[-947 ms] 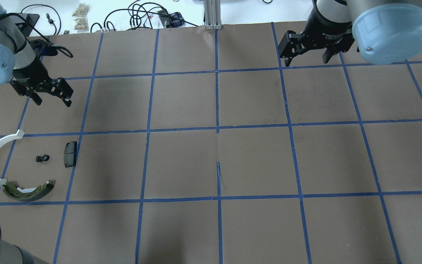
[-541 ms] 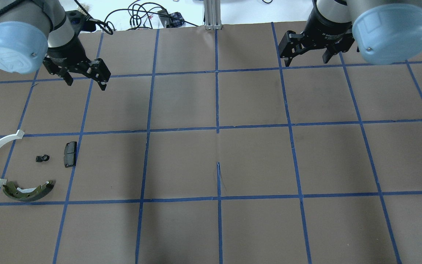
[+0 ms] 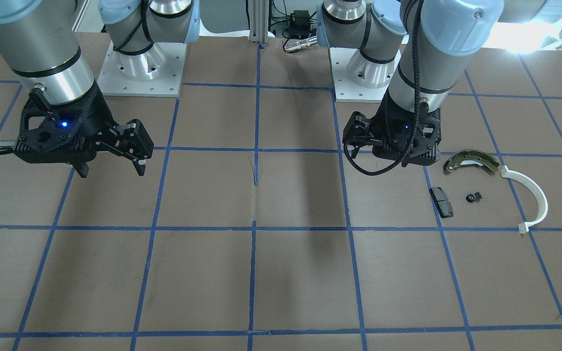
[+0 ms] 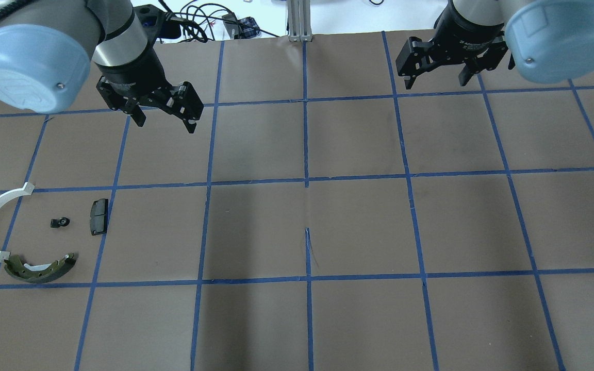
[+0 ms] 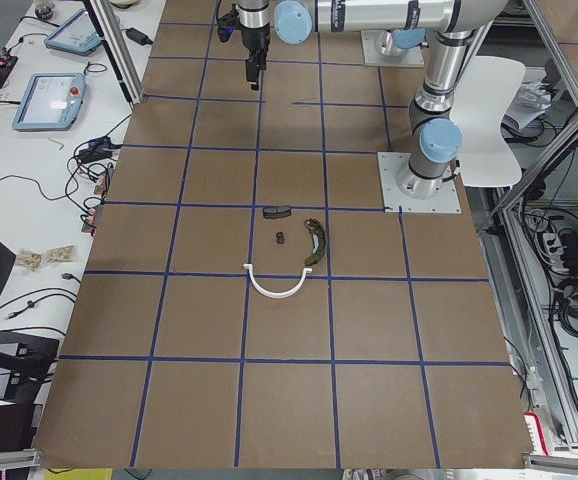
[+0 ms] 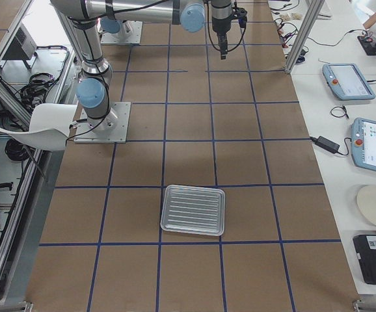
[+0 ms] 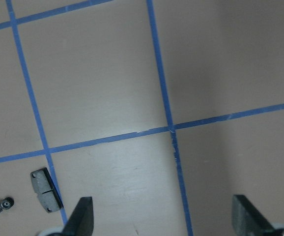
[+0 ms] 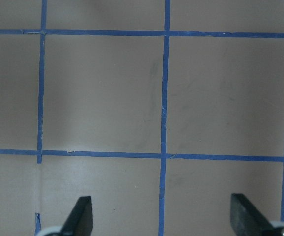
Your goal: Place bearing gear from tray to pile
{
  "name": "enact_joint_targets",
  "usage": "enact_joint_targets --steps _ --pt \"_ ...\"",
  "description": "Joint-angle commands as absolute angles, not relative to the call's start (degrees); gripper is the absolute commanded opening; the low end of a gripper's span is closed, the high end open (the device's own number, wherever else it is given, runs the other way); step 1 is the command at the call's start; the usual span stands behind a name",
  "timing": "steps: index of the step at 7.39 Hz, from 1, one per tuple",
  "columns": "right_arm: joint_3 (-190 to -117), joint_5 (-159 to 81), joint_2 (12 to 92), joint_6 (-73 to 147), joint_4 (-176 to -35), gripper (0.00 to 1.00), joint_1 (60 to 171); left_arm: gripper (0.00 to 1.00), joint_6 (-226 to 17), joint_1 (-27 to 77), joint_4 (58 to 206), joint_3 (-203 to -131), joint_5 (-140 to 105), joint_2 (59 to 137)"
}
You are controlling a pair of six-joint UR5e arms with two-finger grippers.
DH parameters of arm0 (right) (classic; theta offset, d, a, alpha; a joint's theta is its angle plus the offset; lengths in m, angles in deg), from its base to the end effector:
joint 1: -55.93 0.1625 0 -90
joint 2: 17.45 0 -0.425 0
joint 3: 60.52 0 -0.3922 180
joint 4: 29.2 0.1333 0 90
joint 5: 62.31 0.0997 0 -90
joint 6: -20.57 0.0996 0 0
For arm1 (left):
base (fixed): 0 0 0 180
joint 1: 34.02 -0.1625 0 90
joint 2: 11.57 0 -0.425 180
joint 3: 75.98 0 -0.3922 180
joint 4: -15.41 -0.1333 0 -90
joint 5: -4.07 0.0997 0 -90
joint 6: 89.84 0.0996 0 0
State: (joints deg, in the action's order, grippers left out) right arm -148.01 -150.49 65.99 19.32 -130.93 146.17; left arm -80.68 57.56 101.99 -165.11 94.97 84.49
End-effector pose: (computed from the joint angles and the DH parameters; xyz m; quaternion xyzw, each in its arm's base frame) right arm 0.1388 -0.5513 0.4717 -0.0140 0.9975 -0.0671 0.0153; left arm -0.1464 -0.5282 0.4470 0.0937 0.9955 0.0159 0.0068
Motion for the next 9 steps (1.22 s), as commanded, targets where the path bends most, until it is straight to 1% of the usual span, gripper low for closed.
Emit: enact_joint_targets --steps 1,5,6,9 --pt "-145.08 -150.55 65.96 19.52 -125.55 1.0 145.76 1.0 -79.74 54.06 102.86 -165.89 94.78 83.71" --pt "-146.03 -150.28 66.13 19.52 -125.35 1.0 145.93 1.0 -79.11 53.95 107.52 -167.11 94.34 79.58" --pt "-146.03 -150.28 66.05 19.43 -125.43 1.0 145.93 1.0 -79.21 53.96 107.0 -168.51 94.16 79.05" --pt "-146.03 -150.28 66.04 19.52 -125.7 1.0 145.93 1.0 -79.29 53.96 106.91 -168.97 94.25 78.69"
